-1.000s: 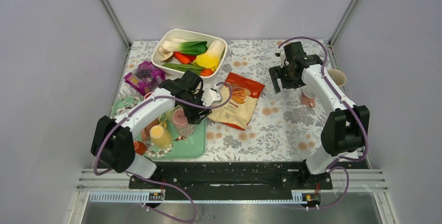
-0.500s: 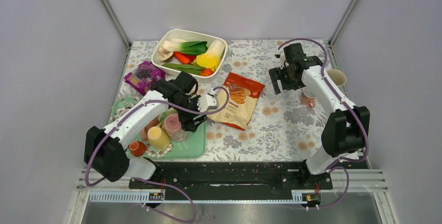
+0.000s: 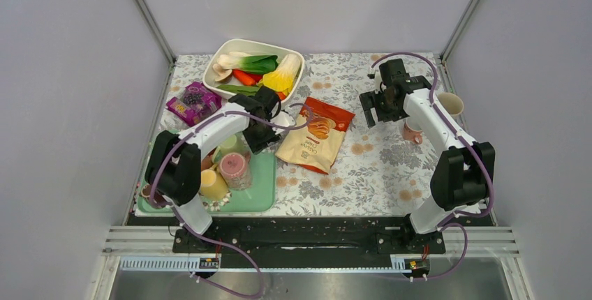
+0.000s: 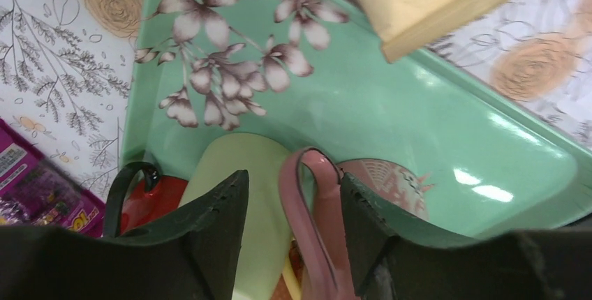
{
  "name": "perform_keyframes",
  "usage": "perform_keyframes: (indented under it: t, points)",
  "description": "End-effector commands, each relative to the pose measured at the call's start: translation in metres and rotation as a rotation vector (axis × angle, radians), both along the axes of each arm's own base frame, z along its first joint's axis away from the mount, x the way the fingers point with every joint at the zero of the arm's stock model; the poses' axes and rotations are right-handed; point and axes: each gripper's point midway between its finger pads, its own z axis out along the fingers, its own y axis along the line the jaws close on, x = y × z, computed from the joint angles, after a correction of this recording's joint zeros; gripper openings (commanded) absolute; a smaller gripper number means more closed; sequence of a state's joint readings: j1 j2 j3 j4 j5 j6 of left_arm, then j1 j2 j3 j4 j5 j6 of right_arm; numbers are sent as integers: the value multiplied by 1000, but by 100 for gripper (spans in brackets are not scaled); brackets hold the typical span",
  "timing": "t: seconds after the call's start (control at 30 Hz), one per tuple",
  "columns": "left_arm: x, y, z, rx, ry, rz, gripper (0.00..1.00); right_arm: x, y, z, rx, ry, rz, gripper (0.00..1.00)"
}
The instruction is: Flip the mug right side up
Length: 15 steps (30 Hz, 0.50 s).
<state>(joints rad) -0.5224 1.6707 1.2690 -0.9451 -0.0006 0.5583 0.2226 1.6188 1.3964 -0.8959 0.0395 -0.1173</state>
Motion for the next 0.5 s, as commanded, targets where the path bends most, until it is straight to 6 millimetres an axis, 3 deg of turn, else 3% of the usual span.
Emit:
perform_keyframes:
  t: [0.0,0.17,0.47]
  points:
    - [24,15,7,95,-61,72,53,4,7,15,24,-64,34,92]
    - [-5,17,-9,92,103,52,50,3,8,16,22,-66,38,91]
    - [-47,12,-16,53,243,11,43,3,8,17,22,-69,44,91]
